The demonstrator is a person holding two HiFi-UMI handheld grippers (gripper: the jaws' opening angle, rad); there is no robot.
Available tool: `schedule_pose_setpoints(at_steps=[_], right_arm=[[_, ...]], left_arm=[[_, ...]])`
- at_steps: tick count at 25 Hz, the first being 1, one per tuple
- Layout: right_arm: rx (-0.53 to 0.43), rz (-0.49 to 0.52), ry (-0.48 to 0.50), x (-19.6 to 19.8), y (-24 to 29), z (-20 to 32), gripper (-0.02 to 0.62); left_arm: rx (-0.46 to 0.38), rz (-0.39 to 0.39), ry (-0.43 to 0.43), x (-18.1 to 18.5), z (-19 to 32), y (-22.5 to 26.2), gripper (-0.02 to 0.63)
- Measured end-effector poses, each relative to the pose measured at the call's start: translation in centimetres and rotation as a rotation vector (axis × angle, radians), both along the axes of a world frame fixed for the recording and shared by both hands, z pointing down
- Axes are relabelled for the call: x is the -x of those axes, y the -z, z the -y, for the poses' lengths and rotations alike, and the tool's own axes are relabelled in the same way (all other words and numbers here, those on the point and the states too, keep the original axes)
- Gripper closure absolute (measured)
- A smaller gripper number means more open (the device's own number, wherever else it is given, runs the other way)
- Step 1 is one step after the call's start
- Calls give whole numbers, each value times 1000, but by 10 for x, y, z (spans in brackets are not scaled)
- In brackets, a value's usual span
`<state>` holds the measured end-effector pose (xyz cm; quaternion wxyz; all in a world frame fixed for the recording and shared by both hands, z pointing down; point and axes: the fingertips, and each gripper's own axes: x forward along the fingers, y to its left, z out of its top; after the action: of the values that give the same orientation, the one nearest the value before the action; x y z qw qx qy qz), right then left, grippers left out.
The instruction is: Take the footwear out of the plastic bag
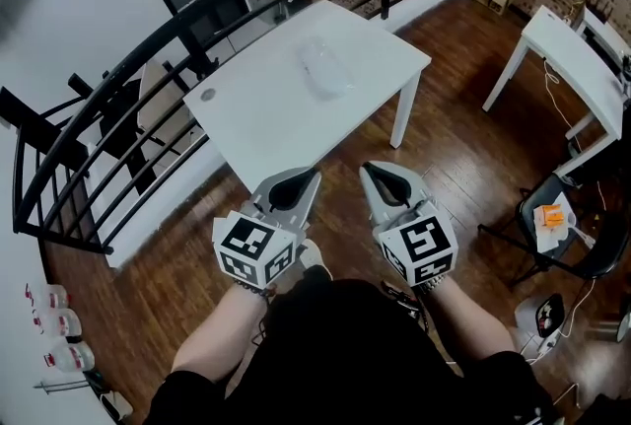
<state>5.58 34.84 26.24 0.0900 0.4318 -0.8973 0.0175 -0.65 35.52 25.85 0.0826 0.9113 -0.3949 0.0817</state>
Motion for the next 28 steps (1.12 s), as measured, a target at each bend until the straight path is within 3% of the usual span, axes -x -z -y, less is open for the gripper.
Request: schedule_pose_setpoints(at_steps=[6,15,22,28], right_arm=[[22,-35,-24,8,-7,45,606],[62,-77,-77,55,-15,136,601],[126,-119,-108,84,-31,187,555],[203,-154,-110,86,-54,223,510]], left_arm=[[1,-28,-19,10,47,-7,594],[21,-47,-58,66,139,-12,594],[49,-24,-75,105,190,-19,592],[61,2,-75,115,217,-24,593]])
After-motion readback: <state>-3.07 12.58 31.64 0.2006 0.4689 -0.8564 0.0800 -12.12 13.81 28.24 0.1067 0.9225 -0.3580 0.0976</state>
